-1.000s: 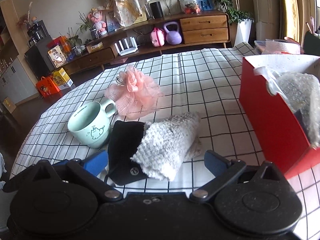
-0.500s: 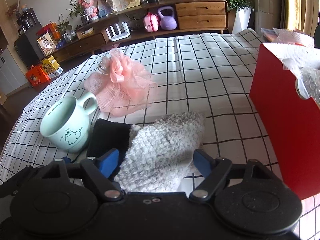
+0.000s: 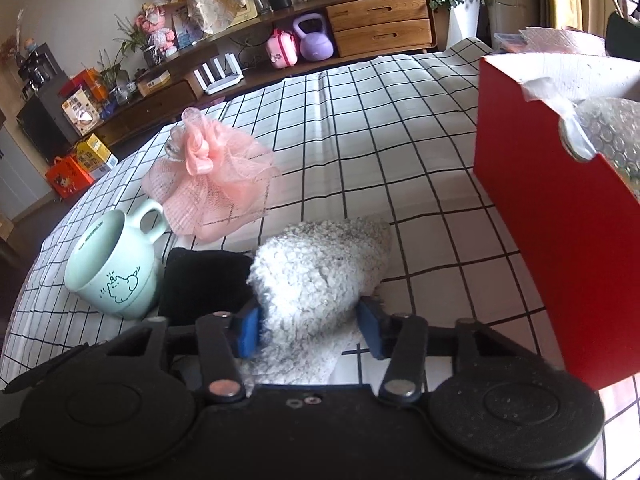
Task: Organize soft objects
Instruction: 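Grasp the white fuzzy cloth with the right gripper while the left gripper grasps the black cloth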
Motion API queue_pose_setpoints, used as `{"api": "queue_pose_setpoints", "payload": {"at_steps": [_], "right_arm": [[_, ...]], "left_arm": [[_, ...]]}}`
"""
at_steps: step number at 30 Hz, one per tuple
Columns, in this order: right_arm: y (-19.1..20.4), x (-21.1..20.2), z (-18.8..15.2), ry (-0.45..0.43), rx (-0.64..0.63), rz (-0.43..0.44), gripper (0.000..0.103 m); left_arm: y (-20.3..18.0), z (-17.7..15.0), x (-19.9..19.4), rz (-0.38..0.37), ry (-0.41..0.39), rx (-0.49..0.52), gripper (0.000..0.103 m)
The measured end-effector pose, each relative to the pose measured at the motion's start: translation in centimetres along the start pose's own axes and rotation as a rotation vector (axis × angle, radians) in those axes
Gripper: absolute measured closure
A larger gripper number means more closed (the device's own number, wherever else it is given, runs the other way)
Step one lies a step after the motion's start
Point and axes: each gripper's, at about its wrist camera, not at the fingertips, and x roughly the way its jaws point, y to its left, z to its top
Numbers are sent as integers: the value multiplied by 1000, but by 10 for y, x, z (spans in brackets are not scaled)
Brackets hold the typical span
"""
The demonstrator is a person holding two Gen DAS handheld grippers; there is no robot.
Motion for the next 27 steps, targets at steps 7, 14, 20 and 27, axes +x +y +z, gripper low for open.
{"api": "queue_pose_setpoints", "payload": {"at_steps": [7,14,20,27], "right_arm": [[-24,-5,-8,-7,69,8,72],[-30,-7,-13,-16,81,27,76],[-29,-12,-16,-29,60,36,86],[-27,-38,-25,-82,14,42,94]], "left_arm": [[1,3,-1,10,-2,-18,61],[-14,7,-5,13,-39,25,81],[-24,8,-3,65,-42,78,98],[-26,16,-19,70,-74,82,101]]}}
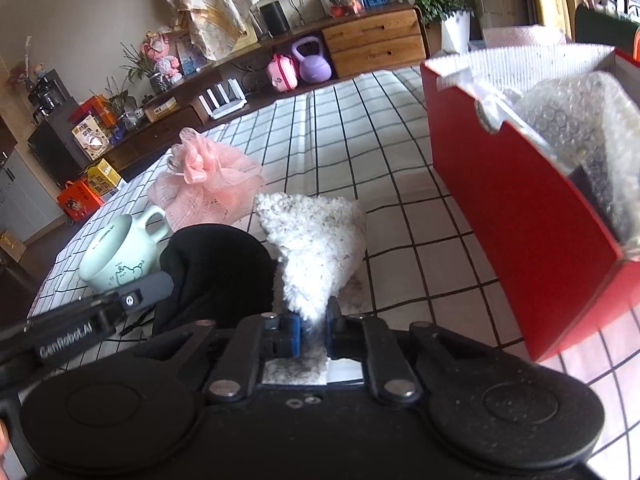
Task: Organize soft objects
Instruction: 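Grasp the white fuzzy cloth with the right gripper while the left gripper grasps the black cloth, then lift the white fuzzy cloth with the right gripper while the left lifts the black cloth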
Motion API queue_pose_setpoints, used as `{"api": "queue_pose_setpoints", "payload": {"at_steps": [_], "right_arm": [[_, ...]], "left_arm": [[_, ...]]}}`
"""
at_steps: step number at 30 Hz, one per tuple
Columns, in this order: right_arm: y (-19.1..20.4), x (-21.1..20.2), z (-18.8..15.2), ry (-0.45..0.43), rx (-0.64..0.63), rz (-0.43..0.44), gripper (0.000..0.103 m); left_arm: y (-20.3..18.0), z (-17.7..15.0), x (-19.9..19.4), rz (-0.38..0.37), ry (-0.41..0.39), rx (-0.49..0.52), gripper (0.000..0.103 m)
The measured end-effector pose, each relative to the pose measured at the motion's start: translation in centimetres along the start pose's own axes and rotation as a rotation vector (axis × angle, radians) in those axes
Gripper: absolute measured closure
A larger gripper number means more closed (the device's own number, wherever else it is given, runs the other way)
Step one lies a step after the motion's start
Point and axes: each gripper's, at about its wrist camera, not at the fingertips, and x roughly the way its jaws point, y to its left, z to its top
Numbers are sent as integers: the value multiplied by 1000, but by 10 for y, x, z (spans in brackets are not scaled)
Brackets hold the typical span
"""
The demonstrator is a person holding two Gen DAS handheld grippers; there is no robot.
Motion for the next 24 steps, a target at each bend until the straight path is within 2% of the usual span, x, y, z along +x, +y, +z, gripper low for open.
{"api": "queue_pose_setpoints", "payload": {"at_steps": [6,11,14,18,24], "right_arm": [[-5,-44,-3,-77,-9,25,95],[-19,-75,-13,-92,2,47,95],[-26,-82,-23,-82,21,51,95],[-29,-86,-35,-78,32,71,95],[-29,-88,-40,-80,44,90,95]], "left_arm": [[-4,12,-21,-43,-22,1,101],[-7,7,-32,-155,31,-6,101],[-14,-4,-35,-154,56,37,101],[-17,-16,-35,-152,93,46,101],[-12,-21,-19,-103,146,47,101]]}}
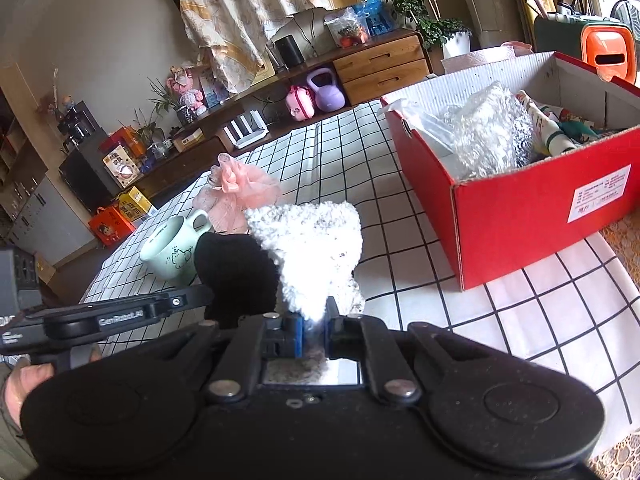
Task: Organize soft objects
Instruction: 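Lift the white fuzzy cloth with the right gripper while the left lifts the black cloth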
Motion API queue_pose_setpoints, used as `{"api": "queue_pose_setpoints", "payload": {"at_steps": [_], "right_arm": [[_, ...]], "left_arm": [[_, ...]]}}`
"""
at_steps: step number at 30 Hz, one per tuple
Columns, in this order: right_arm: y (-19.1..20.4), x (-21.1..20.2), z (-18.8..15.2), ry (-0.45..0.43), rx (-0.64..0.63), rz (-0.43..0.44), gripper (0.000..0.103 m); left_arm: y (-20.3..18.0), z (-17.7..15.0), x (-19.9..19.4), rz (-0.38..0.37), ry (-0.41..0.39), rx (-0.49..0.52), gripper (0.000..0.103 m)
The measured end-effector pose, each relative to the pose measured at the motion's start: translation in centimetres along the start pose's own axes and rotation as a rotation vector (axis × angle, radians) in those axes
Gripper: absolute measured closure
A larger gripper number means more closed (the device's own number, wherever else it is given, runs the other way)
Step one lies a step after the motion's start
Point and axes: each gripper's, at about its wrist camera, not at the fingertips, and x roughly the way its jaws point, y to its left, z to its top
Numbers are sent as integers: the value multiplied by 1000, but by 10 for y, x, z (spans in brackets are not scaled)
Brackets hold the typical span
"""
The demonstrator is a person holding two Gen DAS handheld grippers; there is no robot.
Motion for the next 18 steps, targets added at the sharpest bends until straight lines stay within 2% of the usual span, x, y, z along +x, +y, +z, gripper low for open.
{"api": "queue_pose_setpoints", "payload": {"at_steps": [10,14,18], "right_arm": [[-8,7,-5,15,21,8,94],[-9,15,-7,30,29,13,94],[-10,20,-8,40,35,15,94]], "left_arm": [[18,-2,25,29,63,-43,98],[22,-2,31,40,64,-48,97],[30,-3,31,17,55,-77,97]]}}
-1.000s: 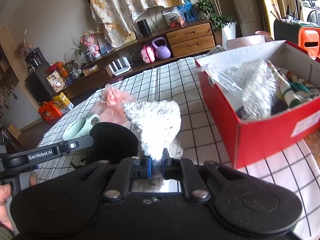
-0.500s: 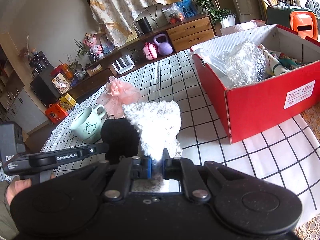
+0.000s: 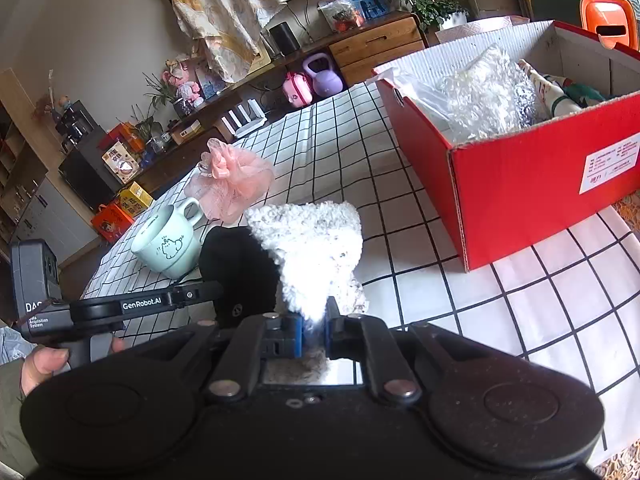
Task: Organize soft objects
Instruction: 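Lift the white fuzzy cloth with the right gripper while the left lifts the black cloth, then carry both cloths over the red box, white in right gripper, black in left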
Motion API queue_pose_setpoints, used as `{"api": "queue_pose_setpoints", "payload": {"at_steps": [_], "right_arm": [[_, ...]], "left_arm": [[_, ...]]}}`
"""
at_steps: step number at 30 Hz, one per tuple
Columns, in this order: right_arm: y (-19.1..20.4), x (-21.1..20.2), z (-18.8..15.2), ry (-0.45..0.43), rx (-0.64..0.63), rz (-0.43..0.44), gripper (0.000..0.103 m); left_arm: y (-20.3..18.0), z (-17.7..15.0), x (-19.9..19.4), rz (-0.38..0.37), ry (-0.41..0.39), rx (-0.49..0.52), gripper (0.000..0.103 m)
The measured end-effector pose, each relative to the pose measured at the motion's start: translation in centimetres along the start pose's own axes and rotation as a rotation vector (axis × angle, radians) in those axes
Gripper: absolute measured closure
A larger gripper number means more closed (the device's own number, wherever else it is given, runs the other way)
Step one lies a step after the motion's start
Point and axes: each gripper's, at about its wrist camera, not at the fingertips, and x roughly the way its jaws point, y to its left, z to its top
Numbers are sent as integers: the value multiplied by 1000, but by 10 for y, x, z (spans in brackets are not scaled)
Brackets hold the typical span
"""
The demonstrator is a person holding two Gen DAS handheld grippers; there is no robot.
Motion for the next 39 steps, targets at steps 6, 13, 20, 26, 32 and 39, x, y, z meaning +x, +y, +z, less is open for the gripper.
{"api": "queue_pose_setpoints", "payload": {"at_steps": [6,13,20,26,32,39], "right_arm": [[0,5,-2,12,4,7,94],[-2,10,-3,28,10,-2,94],[-3,12,-4,31,14,-7,94],[-1,6,-3,11,9,-8,94],[7,-15,2,-23,-43,-38,94],[14,-54,15,-99,-97,-57,95]], "left_arm": [[-1,1,2,-15,-26,9,43],[-12,10,13,-14,-57,50,43],[-17,14,18,20,-56,37,89],[-27,20,0,43,-92,69,99],[-46,31,-23,27,-139,110,100],[-71,45,-55,-20,-186,107,100]]}}
